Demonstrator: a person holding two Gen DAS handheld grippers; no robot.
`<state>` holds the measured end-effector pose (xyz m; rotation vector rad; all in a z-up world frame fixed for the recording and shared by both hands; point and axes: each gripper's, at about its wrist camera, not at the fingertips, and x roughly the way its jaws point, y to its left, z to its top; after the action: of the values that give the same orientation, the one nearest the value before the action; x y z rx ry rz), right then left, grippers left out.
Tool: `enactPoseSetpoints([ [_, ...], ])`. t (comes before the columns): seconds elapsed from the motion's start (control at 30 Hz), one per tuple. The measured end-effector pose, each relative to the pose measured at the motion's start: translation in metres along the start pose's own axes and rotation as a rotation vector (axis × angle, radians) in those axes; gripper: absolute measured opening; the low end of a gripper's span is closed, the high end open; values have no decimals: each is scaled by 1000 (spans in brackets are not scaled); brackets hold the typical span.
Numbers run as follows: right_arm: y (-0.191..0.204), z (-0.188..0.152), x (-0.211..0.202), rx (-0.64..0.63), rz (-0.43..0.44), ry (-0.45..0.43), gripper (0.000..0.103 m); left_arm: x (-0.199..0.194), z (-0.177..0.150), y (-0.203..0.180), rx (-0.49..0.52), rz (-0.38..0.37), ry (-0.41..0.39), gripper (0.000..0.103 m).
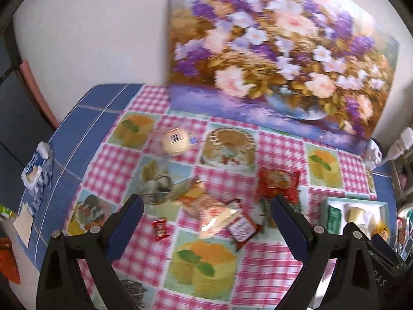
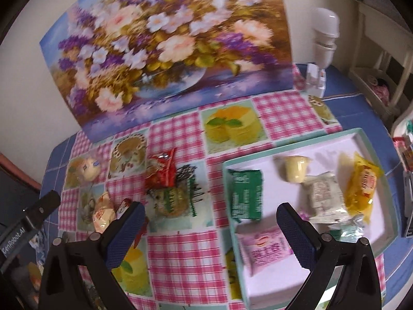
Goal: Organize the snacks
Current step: 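Move both tools back over the snack pile, then grasp the cream roll bag with the left tool while the right tool grasps the green-label bun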
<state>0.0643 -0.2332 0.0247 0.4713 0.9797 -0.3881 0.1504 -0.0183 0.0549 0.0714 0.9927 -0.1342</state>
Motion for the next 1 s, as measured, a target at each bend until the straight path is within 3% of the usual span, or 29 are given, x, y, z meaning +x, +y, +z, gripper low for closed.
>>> enactPoseSetpoints([
  [0.37, 31, 9, 25, -67, -6, 29, 103, 51, -1, 36, -138, -24, 129, 98],
  [0.67, 45, 2, 69, -123, -5, 79, 102, 94, 1, 25, -139, -59, 189, 98],
  [1.0, 60, -7, 110, -192, -27, 136, 91, 131, -7, 22, -135, -53, 257, 98],
])
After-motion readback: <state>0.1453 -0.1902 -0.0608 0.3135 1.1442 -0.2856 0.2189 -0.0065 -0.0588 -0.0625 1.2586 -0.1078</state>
